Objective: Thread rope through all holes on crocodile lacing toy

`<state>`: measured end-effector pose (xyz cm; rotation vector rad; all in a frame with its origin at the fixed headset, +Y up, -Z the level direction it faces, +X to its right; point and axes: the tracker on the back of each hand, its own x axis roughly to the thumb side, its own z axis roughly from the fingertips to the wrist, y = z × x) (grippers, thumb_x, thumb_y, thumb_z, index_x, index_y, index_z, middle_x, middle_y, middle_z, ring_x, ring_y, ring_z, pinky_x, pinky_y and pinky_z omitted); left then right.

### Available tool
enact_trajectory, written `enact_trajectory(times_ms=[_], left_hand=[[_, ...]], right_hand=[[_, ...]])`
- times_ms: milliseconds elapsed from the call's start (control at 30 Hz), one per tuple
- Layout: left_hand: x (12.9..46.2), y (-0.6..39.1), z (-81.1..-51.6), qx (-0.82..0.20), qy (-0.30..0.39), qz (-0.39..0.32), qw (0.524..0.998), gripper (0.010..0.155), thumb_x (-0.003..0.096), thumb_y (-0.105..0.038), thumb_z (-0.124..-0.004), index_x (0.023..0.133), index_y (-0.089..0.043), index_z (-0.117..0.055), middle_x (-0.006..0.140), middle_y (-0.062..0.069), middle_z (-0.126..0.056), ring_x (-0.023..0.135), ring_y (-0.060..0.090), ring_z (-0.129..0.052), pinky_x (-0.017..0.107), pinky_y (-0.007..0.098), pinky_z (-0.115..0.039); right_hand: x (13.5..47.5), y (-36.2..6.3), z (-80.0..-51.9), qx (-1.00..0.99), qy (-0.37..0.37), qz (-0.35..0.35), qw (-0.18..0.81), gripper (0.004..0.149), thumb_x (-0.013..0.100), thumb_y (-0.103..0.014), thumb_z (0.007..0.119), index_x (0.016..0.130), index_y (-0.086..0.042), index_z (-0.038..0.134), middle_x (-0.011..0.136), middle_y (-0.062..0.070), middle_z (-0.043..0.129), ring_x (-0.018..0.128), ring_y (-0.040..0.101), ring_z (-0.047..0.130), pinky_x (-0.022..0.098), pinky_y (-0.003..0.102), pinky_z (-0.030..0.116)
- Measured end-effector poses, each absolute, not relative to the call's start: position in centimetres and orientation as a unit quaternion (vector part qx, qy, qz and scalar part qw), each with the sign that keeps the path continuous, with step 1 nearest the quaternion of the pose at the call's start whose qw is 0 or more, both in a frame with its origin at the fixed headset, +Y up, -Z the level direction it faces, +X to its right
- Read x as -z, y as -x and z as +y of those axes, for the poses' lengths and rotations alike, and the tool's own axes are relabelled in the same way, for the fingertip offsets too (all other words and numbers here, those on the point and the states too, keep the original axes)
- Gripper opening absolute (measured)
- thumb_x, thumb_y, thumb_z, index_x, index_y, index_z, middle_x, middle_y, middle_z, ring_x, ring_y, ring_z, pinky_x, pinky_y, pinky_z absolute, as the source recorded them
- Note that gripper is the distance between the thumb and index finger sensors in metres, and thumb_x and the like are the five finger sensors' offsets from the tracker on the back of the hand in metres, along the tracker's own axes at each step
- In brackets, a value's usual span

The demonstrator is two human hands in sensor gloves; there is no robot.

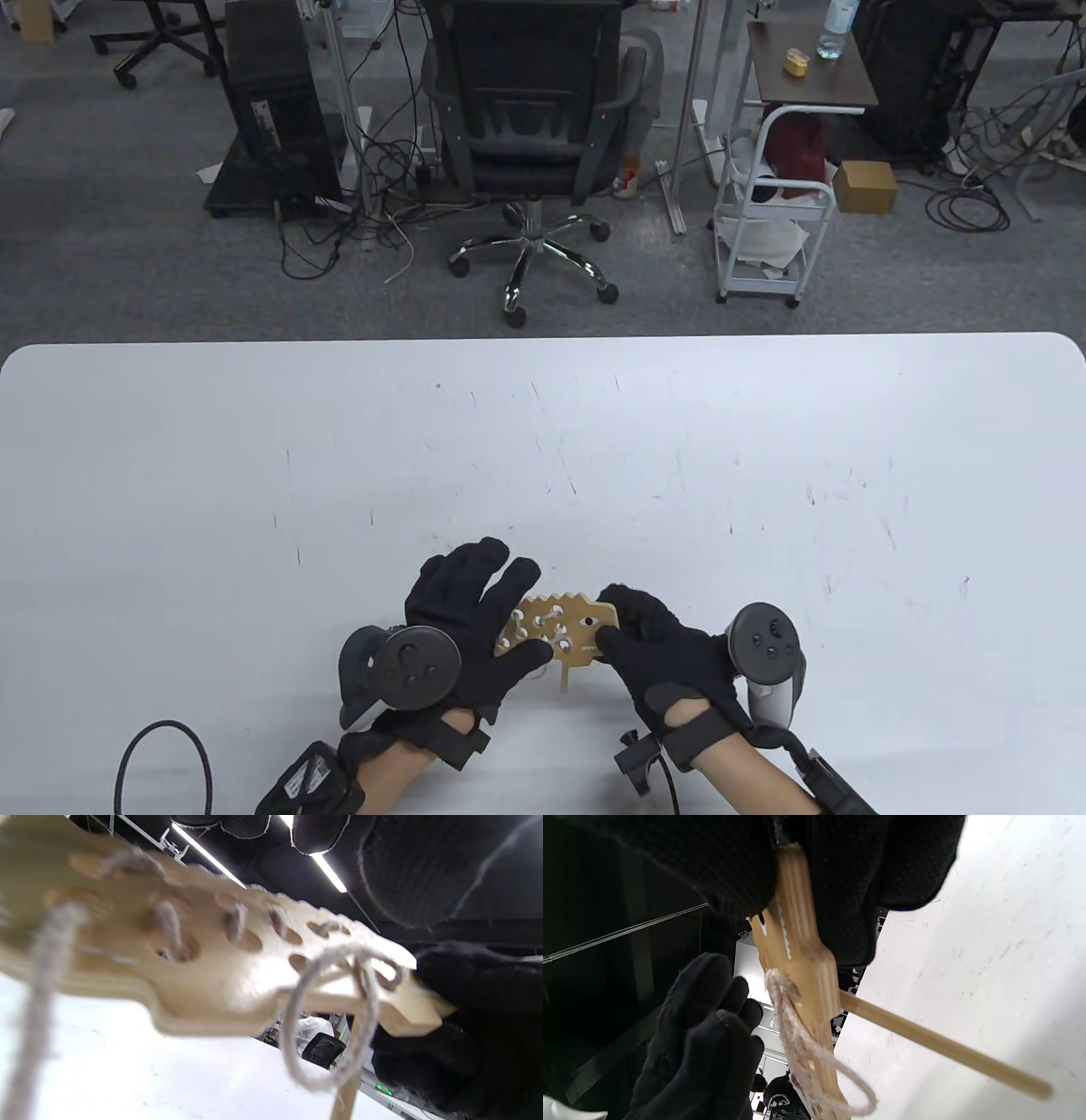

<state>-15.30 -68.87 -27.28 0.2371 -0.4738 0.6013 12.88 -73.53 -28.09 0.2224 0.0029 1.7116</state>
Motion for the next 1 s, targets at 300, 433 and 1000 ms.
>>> enact_trajectory(times_ms=[300,433,1000], left_hand=[[28.0,18.9,-67.6,-0.325,-0.159,-0.165,0.917,0.078,0.0390,-0.056,-0.089,0.107,-0.039,-0.055,0.115,0.003,-0.050,0.107,0.036,-0.050,0.079,0.063,-0.032],[28.6,20.6,-67.5,-0.347,-0.170,-0.129,0.913,0.072,0.0413,-0.051,-0.086,0.106,-0.035,-0.058,0.110,0.003,-0.061,0.102,0.035,-0.061,0.078,0.062,-0.037],[32.2,21.3,-72.6,-0.451,-0.018,-0.087,0.888,0.057,0.0413,-0.042,-0.088,0.096,-0.032,-0.077,0.081,-0.003,-0.092,0.077,0.028,-0.090,0.074,0.059,-0.053]], right_hand=[[28.4,-13.8,-73.5,-0.738,-0.081,-0.002,0.669,0.054,0.045,-0.026,0.085,0.090,-0.003,0.068,0.078,0.014,0.093,0.062,0.028,0.102,0.051,0.043,0.080],[28.6,-14.3,-73.4,-0.730,-0.075,-0.003,0.679,0.053,0.045,-0.027,0.084,0.090,-0.004,0.068,0.078,0.014,0.093,0.062,0.028,0.103,0.051,0.043,0.080],[28.6,-14.3,-73.3,-0.668,-0.072,0.032,0.740,0.052,0.045,-0.025,0.080,0.091,-0.005,0.065,0.079,0.013,0.091,0.061,0.028,0.102,0.053,0.047,0.076]])
